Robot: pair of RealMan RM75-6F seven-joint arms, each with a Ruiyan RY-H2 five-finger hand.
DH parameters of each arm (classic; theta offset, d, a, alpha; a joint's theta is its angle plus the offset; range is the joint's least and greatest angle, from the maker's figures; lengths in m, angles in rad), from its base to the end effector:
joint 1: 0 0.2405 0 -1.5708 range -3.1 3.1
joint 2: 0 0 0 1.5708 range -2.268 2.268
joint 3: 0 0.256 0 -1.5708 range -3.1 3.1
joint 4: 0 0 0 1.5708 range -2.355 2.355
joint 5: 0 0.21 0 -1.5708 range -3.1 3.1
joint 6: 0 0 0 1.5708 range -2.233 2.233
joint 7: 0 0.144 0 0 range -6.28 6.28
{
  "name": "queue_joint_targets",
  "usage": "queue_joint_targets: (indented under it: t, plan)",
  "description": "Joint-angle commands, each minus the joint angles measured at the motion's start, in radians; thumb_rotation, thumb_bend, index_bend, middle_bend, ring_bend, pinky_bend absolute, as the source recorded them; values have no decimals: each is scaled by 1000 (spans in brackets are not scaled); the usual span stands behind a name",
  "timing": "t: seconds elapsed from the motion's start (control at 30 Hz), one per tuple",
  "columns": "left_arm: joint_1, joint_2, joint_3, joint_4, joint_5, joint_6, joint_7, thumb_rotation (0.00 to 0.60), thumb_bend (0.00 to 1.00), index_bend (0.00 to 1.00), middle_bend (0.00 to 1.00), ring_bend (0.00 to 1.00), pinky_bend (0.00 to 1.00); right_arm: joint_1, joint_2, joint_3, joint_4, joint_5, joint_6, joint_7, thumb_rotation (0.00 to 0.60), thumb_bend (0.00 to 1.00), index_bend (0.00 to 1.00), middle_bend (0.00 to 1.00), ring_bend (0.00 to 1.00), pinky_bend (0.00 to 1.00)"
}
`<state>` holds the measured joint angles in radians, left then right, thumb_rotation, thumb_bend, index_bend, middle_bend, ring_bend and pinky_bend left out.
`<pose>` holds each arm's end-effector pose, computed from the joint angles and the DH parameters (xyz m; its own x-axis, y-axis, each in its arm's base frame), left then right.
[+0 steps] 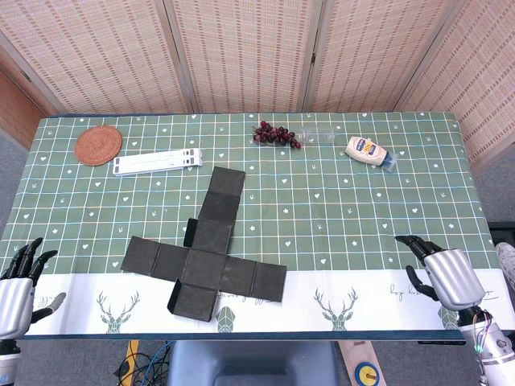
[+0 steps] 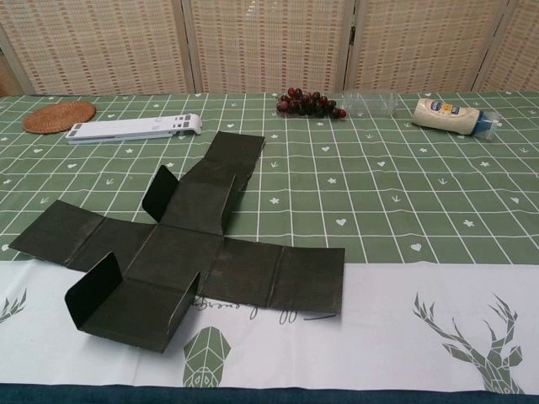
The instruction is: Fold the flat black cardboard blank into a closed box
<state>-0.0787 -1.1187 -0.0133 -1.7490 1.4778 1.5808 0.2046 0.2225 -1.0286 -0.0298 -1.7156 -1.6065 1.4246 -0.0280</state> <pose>-0.2863 0.1692 0.1569 0.4587 -0.0404 0.8877 0.8886 0.0235 -0.4581 -0.2687 -0.1997 0.1541 0.4391 -0.0788 0.8950 -0.8804 -0.2364 0.4111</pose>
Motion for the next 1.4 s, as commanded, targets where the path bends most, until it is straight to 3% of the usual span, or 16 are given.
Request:
queue_joint_targets:
  t: [0.03,0.2,0.33,0.4,0.7,0.9,1.07,1.4]
  plan:
    - [-1,-2,-3,2,6,-2,-1,600,162,208,85,97,367,5,-5,2,-1,-14,-7,-8,600,514,202,288,467,741]
    - [4,0,-9,-2,10,1,-1,600,163,208,85,97,366,44,-1,21,-15,-46,-44,-22,600,514,202,297,514,779]
    - [8,4,-13,-10,19,7,-8,600,162,208,85,96,366,128,6,51,-47,-59,-152,-62,600,506,202,313,668,958]
    - [11,7,-14,-12,24,12,-11,600,162,207,85,95,367,185,-5,76,-62,-58,-221,-87,600,492,202,313,722,998]
    - [39,17,-7,-22,33,33,-20,600,162,208,85,92,367,473,-148,199,-46,34,-567,-238,600,375,202,294,776,1000]
    - [48,23,-8,-23,36,38,-24,600,162,208,85,91,367,633,-318,242,80,103,-717,-373,600,275,202,293,781,1000]
    - [55,25,-12,-19,34,40,-31,600,162,208,85,90,367,730,-473,252,228,122,-758,-446,600,201,202,293,782,1000]
    - [67,37,-14,-11,20,33,-49,600,162,208,85,90,366,873,-692,246,514,85,-779,-397,600,199,202,293,792,1000]
